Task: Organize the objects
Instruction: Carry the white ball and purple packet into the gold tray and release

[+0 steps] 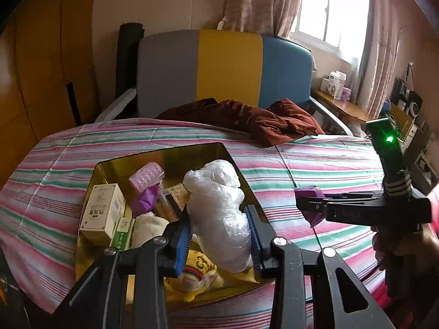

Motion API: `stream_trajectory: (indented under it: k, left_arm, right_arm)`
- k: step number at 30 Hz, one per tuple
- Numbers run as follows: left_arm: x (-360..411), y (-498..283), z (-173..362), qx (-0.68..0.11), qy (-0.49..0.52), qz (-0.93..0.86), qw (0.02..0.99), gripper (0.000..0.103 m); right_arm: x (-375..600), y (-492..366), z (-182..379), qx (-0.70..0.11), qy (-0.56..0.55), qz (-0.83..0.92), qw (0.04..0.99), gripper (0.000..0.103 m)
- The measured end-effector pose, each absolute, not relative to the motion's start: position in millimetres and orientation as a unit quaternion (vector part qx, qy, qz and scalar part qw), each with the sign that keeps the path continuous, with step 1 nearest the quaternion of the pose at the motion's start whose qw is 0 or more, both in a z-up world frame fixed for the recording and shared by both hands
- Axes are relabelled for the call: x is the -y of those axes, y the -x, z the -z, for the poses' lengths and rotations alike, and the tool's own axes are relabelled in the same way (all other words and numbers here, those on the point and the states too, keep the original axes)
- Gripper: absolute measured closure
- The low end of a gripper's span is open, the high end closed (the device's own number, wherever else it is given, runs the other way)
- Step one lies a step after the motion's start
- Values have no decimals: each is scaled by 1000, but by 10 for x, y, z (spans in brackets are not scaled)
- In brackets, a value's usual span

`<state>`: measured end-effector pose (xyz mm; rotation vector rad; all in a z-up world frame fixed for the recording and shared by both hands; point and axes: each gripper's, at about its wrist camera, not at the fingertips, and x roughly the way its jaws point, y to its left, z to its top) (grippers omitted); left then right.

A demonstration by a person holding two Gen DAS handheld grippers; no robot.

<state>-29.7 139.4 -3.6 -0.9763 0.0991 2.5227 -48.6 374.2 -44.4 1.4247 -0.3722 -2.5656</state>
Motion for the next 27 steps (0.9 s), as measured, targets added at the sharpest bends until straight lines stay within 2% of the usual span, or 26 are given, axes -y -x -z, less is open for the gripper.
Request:
stream_trajectory:
  k: [19,27]
  left_arm:
    - [-219,386,215,36,375,-918,123,66]
    - [-224,474,261,50,386,-909,152,66]
  right_arm:
    - [-2855,477,301,125,-463,859,178,70]
    - [-2619,675,322,118,-466,858,180,70]
